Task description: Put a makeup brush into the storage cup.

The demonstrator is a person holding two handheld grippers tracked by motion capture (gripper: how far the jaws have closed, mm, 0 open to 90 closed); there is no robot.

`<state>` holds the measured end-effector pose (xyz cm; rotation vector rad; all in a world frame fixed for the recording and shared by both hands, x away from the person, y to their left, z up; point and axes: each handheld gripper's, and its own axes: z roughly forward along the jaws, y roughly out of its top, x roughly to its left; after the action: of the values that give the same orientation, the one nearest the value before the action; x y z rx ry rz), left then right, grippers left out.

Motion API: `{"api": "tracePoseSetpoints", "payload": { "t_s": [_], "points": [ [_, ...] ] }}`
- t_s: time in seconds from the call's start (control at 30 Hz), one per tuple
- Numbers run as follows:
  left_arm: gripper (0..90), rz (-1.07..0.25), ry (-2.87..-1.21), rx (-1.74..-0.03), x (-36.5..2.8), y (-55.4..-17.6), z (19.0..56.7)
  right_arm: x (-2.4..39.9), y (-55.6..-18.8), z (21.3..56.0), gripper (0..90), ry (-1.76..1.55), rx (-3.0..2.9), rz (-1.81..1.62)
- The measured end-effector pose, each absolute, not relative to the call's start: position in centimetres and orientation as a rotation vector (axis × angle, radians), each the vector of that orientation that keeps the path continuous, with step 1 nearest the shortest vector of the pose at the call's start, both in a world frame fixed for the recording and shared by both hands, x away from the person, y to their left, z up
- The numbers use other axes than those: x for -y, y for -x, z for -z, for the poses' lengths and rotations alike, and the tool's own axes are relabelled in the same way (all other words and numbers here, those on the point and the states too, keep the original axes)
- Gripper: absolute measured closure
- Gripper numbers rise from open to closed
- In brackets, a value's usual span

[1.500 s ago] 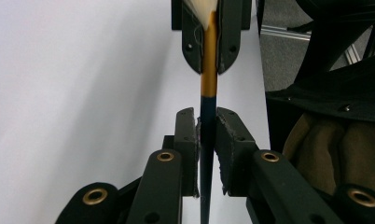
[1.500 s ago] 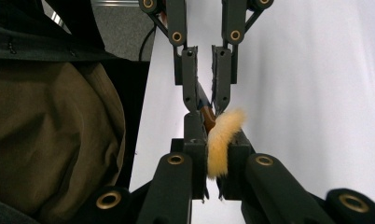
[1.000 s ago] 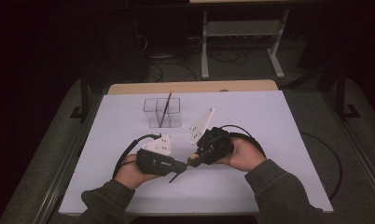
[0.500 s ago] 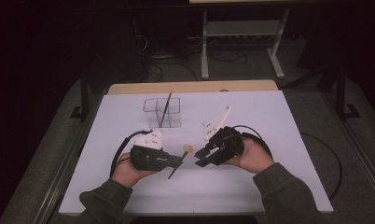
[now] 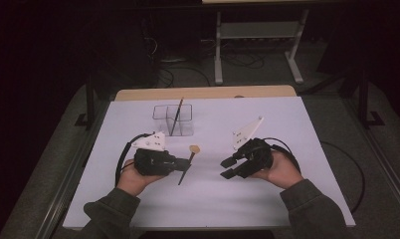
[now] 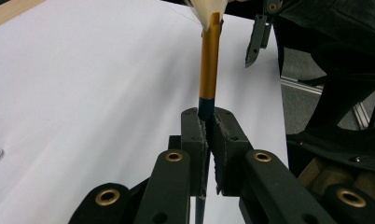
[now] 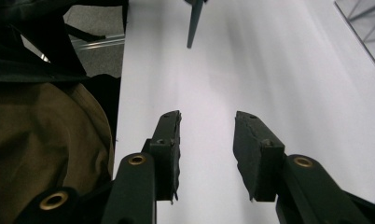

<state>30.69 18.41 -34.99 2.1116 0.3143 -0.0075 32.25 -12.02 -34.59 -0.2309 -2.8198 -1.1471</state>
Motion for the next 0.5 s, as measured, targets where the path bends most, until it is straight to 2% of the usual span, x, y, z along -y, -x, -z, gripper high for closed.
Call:
{"api": "tracePoseSetpoints", "payload": {
  "t_s": [0.5],
  "points": [
    [83.6, 0.008, -2.078, -0.362, -19.3, -32.3, 34.7, 14.8, -32.4, 36.5, 55.5, 0.346, 2.792, 1.182]
  ]
}}
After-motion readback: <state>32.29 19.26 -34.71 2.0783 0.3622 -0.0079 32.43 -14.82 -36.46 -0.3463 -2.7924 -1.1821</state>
